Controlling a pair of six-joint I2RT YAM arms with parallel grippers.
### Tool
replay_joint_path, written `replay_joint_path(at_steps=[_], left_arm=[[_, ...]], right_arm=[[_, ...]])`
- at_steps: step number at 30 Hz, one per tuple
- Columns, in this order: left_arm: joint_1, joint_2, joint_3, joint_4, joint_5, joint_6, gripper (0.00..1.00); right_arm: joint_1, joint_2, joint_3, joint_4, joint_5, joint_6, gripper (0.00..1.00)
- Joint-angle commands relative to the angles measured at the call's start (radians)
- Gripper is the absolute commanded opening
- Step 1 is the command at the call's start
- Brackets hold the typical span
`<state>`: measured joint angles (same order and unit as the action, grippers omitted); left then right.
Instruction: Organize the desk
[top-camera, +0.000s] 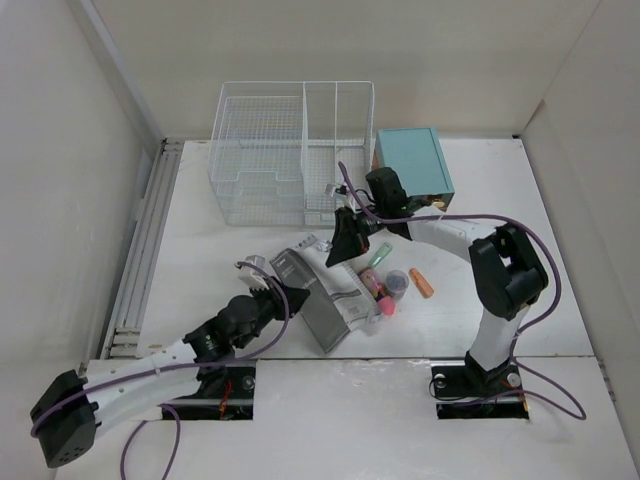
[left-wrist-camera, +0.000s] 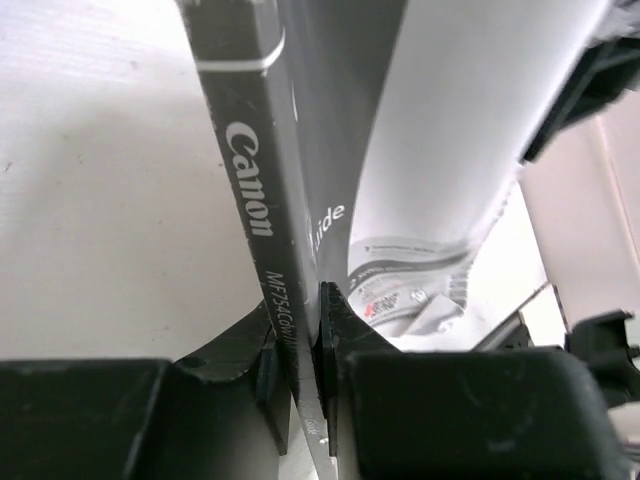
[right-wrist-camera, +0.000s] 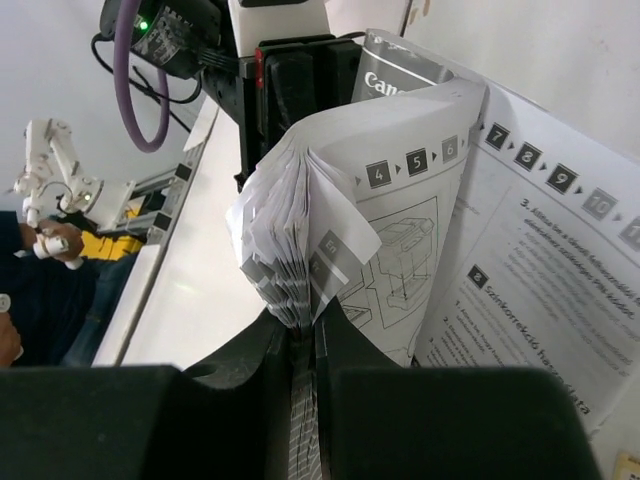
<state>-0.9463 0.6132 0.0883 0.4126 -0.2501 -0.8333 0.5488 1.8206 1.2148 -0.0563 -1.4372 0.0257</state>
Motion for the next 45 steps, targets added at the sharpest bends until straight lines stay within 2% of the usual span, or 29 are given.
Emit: replay_joint_path(at_steps=[1, 2, 5, 6, 8, 10, 11, 12, 14, 16, 21, 23, 27, 29, 32, 34, 35, 38, 40, 45], left_arm=[[-0.009, -0.090, 0.002, 0.183, 0.152, 0.069, 0.00], [-0.009, -0.114, 0.002, 0.164, 0.161, 0.082, 0.00], [-0.009, -0.212, 0.046, 0.045, 0.144, 0.109, 0.00], [-0.009, -0.233, 0.071, 0.004, 0.117, 0.121, 0.00], [-0.009, -0.262, 0.168, -0.076, 0.104, 0.166, 0.00], [-0.009, -0.262, 0.244, -0.176, 0.092, 0.200, 0.00], [-0.009, -0.253, 0.327, -0.202, 0.092, 0.220, 0.00], [-0.009, -0.218, 0.368, -0.249, 0.092, 0.255, 0.00], [-0.009, -0.175, 0.482, -0.281, 0.092, 0.292, 0.00], [-0.009, -0.112, 0.546, -0.296, 0.092, 0.342, 0.00], [-0.019, 0.000, 0.738, -0.317, 0.101, 0.434, 0.00], [-0.019, 0.042, 0.775, -0.317, 0.115, 0.462, 0.00], [-0.019, 0.086, 0.827, -0.317, 0.136, 0.505, 0.00], [-0.019, 0.111, 0.841, -0.308, 0.117, 0.529, 0.00], [-0.010, 0.157, 0.895, -0.284, 0.042, 0.562, 0.00], [-0.009, 0.227, 0.932, -0.256, -0.021, 0.605, 0.00], [0.000, 0.256, 0.977, -0.245, -0.047, 0.625, 0.00], [0.021, 0.396, 1.065, -0.212, -0.121, 0.684, 0.00], [0.058, 0.497, 1.166, -0.202, -0.152, 0.685, 0.00], [0.133, 0.675, 1.376, -0.178, -0.192, 0.704, 0.00]], right_arm=[[0.025, -0.027, 0.048, 0.030, -0.092, -0.055, 0.00], [0.025, -0.027, 0.048, 0.021, -0.082, -0.064, 0.00], [0.025, -0.058, 0.048, 0.021, -0.023, -0.064, 0.21], [0.025, -0.085, 0.048, 0.021, 0.000, -0.064, 0.42], [0.016, -0.112, 0.057, 0.003, 0.062, -0.064, 0.56], [0.000, -0.160, 0.069, -0.025, 0.145, -0.092, 0.80], [-0.028, -0.178, 0.083, -0.066, 0.174, -0.104, 0.85], [-0.029, -0.191, 0.122, -0.114, 0.213, -0.175, 0.86], [-0.043, -0.201, 0.195, -0.356, 0.318, -0.332, 0.90], [-0.061, -0.210, 0.212, -0.373, 0.369, -0.346, 0.92], [-0.150, -0.290, 0.192, -0.315, 0.380, -0.299, 0.99], [-0.179, -0.299, 0.192, -0.315, 0.331, -0.299, 1.00], [-0.226, -0.310, 0.192, -0.330, 0.088, -0.299, 1.00], [-0.227, -0.310, 0.192, -0.387, 0.072, -0.343, 1.00], [-0.236, -0.380, 0.218, -0.412, 0.252, -0.411, 1.00], [-0.236, -0.456, 0.198, -0.355, 0.378, -0.351, 1.00], [-0.265, -0.483, 0.175, -0.265, 0.464, -0.318, 1.00], [-0.308, -0.559, 0.134, -0.202, 0.622, -0.238, 1.00], [-0.360, -0.583, 0.134, -0.201, 0.667, -0.228, 1.00], [-0.446, -0.626, 0.103, -0.188, 0.647, -0.201, 1.00]])
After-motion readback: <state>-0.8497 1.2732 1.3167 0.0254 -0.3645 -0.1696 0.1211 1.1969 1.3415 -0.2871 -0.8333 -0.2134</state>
